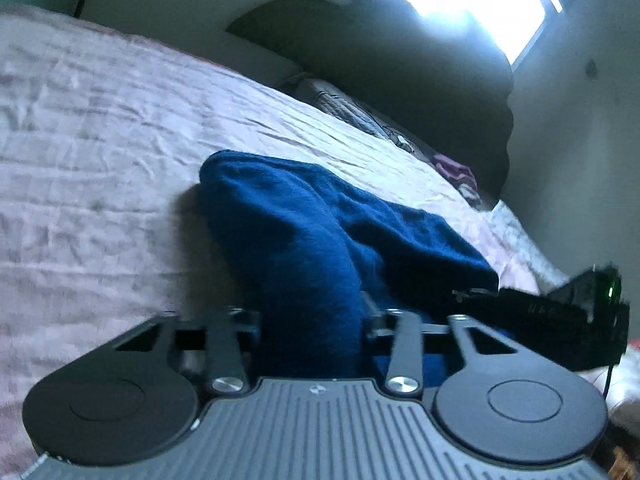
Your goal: Fold small clothes
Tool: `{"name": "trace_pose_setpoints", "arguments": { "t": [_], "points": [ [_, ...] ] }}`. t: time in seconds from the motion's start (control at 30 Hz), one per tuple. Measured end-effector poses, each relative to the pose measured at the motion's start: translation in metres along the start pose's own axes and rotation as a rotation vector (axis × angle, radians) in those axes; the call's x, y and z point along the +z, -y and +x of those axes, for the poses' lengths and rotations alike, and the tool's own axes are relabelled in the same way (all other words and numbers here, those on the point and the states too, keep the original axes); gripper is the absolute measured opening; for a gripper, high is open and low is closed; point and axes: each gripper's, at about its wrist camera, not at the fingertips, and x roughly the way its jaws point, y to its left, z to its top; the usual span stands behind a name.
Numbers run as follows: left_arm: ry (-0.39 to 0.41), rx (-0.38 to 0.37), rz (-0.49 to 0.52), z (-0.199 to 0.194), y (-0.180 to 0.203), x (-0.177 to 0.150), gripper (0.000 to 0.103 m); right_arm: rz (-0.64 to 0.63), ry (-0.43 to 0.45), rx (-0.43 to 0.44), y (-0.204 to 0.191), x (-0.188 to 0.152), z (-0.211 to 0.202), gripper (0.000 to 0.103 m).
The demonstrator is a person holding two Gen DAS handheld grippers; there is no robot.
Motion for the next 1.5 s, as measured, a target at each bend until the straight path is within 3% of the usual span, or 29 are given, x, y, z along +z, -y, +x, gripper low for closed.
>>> {"name": "trace_pose_setpoints", "arguments": {
  "t": [0.07,0.2,0.43,0.57,0.63,0.7,0.73,0.77,0.9,0.97,1.03,1.17,1.27,1.33,1.37,1.43,1.5],
  "points": [
    [0.006,0.015,0.011,-0.004,0.003,0.001,0.029,0.032,0.016,-0.010,-0.004,-0.005,0.000,0.031],
    [0.057,0.045,0.078,-0.023,0.014,0.006,0.028,0.059,0.060,-0.011,-0.021,-0.009,-0.001,0.028],
    [0.163,0.112,0.181,-0.083,0.011,0.040,0.029,0.021,0.102,0.095,-0.078,-0.001,0.015,0.027],
    [0.141,0.179,0.186,-0.098,-0.005,0.054,0.031,0.025,0.072,0.113,-0.098,0.001,0.047,0.028],
    [0.091,0.226,0.161,-0.091,-0.020,0.053,0.032,0.031,0.032,0.061,-0.098,-0.002,0.068,0.035],
    [0.027,0.265,0.135,-0.080,-0.036,0.046,0.033,0.019,-0.014,-0.030,-0.094,-0.007,0.088,0.048],
    [0.021,0.274,0.126,-0.079,-0.041,0.042,0.037,0.012,-0.028,-0.083,-0.091,-0.009,0.094,0.058],
    [0.040,0.280,0.124,-0.082,-0.044,0.038,0.047,0.007,-0.027,-0.122,-0.088,-0.012,0.093,0.061],
    [0.168,0.360,0.164,-0.112,-0.042,0.021,0.073,0.028,0.014,-0.075,-0.073,-0.013,0.063,0.061],
    [0.164,0.338,0.167,-0.121,-0.041,0.012,0.075,0.009,0.022,-0.101,-0.067,-0.015,0.045,0.061],
    [0.117,0.270,0.140,-0.128,-0.039,0.000,0.076,0.012,0.003,-0.099,-0.063,-0.023,0.030,0.061],
    [0.030,0.161,0.084,-0.123,-0.037,-0.020,0.080,0.082,-0.041,0.038,-0.048,-0.045,0.020,0.074],
    [0.006,0.120,0.027,-0.114,-0.041,-0.031,0.074,0.027,-0.043,0.057,-0.053,-0.053,0.022,0.074],
    [0.009,0.142,0.058,-0.113,-0.037,-0.029,0.040,-0.020,-0.075,0.043,-0.062,-0.057,0.028,0.073],
    [0.002,0.140,0.055,-0.113,-0.038,-0.027,0.030,-0.028,-0.085,0.040,-0.067,-0.058,0.031,0.057],
    [-0.008,0.113,0.008,-0.118,-0.044,-0.021,0.022,-0.024,-0.119,0.031,-0.072,-0.065,0.037,0.018],
    [-0.007,0.080,-0.026,-0.130,-0.047,-0.020,0.019,-0.008,-0.112,0.040,-0.075,-0.069,0.038,0.017]
  ]
}}
